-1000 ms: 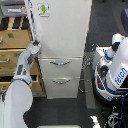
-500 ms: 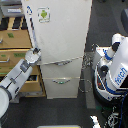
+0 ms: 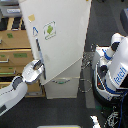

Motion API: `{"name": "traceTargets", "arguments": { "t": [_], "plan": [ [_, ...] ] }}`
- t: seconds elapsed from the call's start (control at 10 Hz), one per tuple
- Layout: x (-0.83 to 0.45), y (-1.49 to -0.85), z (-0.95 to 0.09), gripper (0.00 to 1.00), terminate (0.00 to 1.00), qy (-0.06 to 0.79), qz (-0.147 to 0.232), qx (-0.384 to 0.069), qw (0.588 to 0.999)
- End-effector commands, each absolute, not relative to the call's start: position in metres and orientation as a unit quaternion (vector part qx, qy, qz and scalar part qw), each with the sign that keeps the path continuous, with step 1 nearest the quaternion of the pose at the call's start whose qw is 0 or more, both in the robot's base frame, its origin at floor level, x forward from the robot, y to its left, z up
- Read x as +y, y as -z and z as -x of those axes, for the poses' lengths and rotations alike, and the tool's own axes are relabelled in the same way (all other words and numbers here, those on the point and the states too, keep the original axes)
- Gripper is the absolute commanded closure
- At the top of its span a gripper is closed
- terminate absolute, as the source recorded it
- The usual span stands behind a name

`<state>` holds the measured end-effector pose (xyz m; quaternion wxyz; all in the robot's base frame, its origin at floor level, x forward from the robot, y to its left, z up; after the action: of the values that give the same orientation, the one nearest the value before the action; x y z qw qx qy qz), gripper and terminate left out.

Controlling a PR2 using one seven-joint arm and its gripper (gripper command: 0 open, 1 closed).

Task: Opening the fridge

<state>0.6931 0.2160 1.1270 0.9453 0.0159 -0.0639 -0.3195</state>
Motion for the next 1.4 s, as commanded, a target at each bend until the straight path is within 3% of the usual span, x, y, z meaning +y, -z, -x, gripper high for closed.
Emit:
{"name": "traceTargets", "arguments": {
  "t": [0.1, 0.3, 0.4, 0.5, 0.6, 0.8, 0.9, 1.2, 1.4],
  "plan": [
    [0.155, -1.382, 0.27, 1.0, 0.0, 0.658, -0.012, -0.406, 0.634],
    [0.194, -1.386, 0.146, 1.0, 0.0, 0.629, 0.052, -0.36, 0.687],
    [0.221, -1.372, 0.032, 0.0, 0.0, 0.6, 0.074, -0.316, 0.731],
    [0.24, -1.349, -0.059, 0.0, 0.0, 0.566, 0.084, -0.285, 0.769],
    [0.259, -1.284, -0.22, 0.0, 0.0, 0.516, 0.082, -0.217, 0.824],
    [0.261, -1.204, -0.365, 0.0, 0.0, 0.472, 0.069, -0.153, 0.865],
    [0.274, -1.081, -0.555, 0.0, 0.0, 0.354, -0.013, -0.075, 0.932],
    [0.249, -0.985, -0.672, 0.0, 0.0, 0.319, -0.027, -0.001, 0.947],
    [0.196, -0.957, -0.75, 0.0, 0.0, 0.314, -0.038, 0.029, 0.948]
  ]
}}
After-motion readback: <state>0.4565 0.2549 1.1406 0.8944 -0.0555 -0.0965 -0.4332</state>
